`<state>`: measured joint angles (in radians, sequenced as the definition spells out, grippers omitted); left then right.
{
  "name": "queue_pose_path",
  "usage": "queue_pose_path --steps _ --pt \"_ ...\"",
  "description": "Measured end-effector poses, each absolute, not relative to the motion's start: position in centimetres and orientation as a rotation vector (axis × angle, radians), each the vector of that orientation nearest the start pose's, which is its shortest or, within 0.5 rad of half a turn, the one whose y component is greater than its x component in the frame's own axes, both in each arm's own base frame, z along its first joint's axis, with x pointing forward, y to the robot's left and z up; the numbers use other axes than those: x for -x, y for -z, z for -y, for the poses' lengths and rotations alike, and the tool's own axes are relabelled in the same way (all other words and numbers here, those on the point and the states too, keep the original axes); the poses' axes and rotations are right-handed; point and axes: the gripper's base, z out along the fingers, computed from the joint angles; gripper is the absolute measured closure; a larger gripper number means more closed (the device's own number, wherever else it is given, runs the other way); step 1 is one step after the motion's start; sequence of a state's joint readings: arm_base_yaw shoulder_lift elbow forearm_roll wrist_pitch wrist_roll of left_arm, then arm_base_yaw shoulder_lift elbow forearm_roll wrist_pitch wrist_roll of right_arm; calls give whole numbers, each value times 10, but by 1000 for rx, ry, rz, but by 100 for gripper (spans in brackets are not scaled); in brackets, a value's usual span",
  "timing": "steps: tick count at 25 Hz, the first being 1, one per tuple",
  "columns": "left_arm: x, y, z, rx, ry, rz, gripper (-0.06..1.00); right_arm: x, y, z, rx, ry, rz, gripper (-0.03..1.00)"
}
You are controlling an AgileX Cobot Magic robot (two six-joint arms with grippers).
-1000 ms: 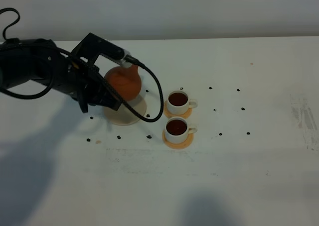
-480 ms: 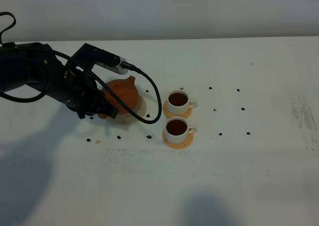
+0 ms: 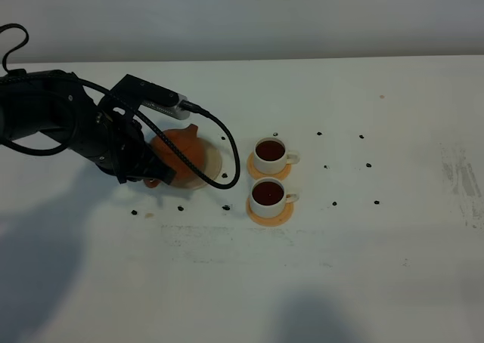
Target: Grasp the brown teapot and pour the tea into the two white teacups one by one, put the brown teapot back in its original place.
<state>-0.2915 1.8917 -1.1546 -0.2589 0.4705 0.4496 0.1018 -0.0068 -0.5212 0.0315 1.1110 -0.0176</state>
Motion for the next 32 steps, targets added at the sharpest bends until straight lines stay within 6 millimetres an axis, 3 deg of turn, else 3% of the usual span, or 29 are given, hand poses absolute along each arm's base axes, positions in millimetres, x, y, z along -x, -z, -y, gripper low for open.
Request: queue_pose_path --steps 8,24,32 --pt "-365 -152 115 -690 168 -2593 86 11 -279 -1 126 -90 -2064 42" --pt "-366 -153 115 -678 166 -2579 86 11 -279 -1 126 -90 -2064 42" --pt "-360 -163 115 -708 182 -2592 86 11 -279 -1 126 -90 -2064 42"
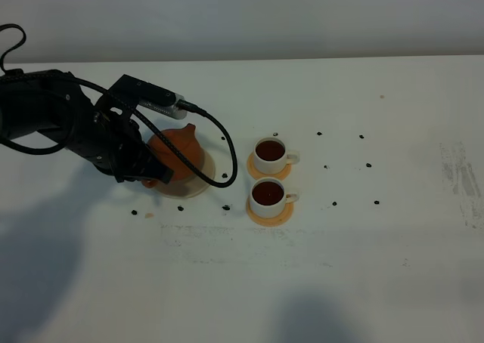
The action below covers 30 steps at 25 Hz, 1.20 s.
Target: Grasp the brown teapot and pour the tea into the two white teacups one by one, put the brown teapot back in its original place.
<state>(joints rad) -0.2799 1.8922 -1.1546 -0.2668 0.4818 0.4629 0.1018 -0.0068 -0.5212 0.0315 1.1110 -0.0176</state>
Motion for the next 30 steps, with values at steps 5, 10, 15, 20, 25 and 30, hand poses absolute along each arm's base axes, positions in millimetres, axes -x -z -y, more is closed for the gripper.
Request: queue_pose_path --steps 5,10,15,20,25,30 --pt "-359 -163 115 -723 186 -2607 86 11 -279 -1 126 -90 -2064 42" --pt "-358 -162 115 -729 185 -2609 86 11 -279 -1 126 -90 -2064 42" --pt "-351 -152 112 -730 176 -2624 86 11 -279 -1 126 -90 -2064 42" --pt "-352 -154 112 -727 171 -2610 86 11 -279 -1 126 -90 -2064 42" --pt "-352 -154 112 -729 170 -2608 86 11 -279 -1 126 -90 -2064 42" --pt "-352 -154 112 -727 170 -2604 83 11 -279 -1 126 -90 -2064 42"
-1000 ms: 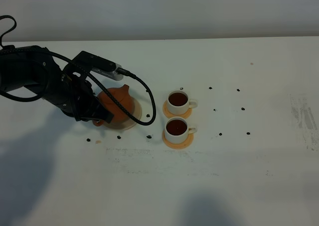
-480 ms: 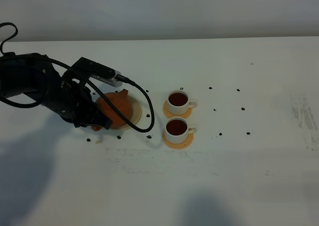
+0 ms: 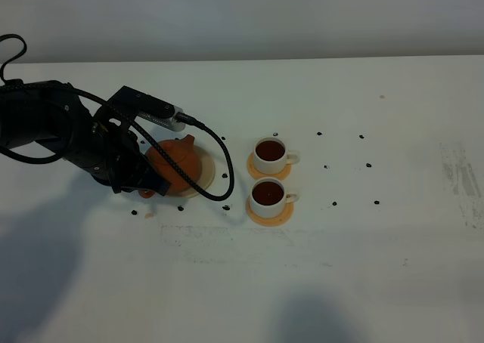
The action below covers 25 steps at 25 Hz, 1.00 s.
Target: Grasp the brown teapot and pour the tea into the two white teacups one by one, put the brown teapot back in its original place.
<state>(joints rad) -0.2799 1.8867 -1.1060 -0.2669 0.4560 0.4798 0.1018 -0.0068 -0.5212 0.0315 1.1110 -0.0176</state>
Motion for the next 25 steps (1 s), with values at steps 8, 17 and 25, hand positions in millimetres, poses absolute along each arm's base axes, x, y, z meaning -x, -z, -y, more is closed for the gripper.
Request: queue_pose_path --steps 8,17,25 --pt "-353 -154 112 -724 167 -2596 56 11 -279 -1 126 -90 -2064 42" --pt "-352 -174 110 -706 163 -2542 51 11 -279 -1 126 -90 -2064 42" --pt "-342 -224 74 -579 141 -2506 51 11 -279 -1 126 -90 -2064 42"
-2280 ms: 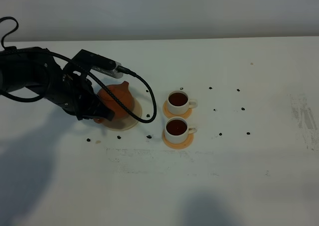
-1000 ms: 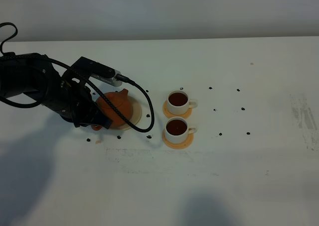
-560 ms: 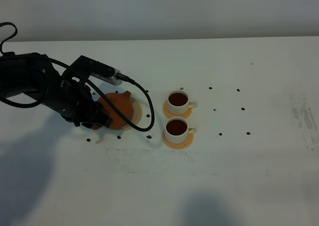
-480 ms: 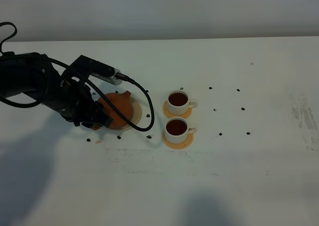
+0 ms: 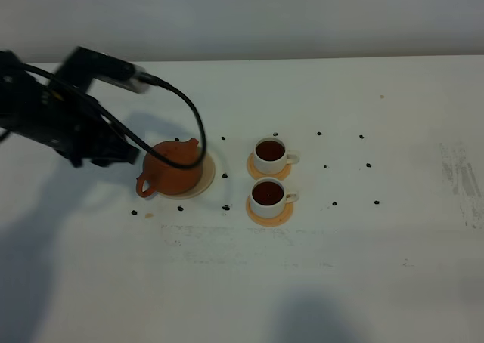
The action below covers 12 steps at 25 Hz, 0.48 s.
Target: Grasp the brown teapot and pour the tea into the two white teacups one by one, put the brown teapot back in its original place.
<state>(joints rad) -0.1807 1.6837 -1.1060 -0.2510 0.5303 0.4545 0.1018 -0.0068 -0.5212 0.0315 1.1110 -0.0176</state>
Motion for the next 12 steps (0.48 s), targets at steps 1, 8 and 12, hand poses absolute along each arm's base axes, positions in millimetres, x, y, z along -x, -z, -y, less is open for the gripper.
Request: queue_pose_path --steps 1,8,12 --pt "-338 -235 68 -552 138 -2504 51 11 -279 -1 126 -90 -2064 42" --pt "-280 -306 18 -334 141 -2562 51 11 -279 -1 126 -90 -2064 42" --pt "-238 -337 9 -268 146 -2571 51 11 -279 -1 126 -90 -2064 42"
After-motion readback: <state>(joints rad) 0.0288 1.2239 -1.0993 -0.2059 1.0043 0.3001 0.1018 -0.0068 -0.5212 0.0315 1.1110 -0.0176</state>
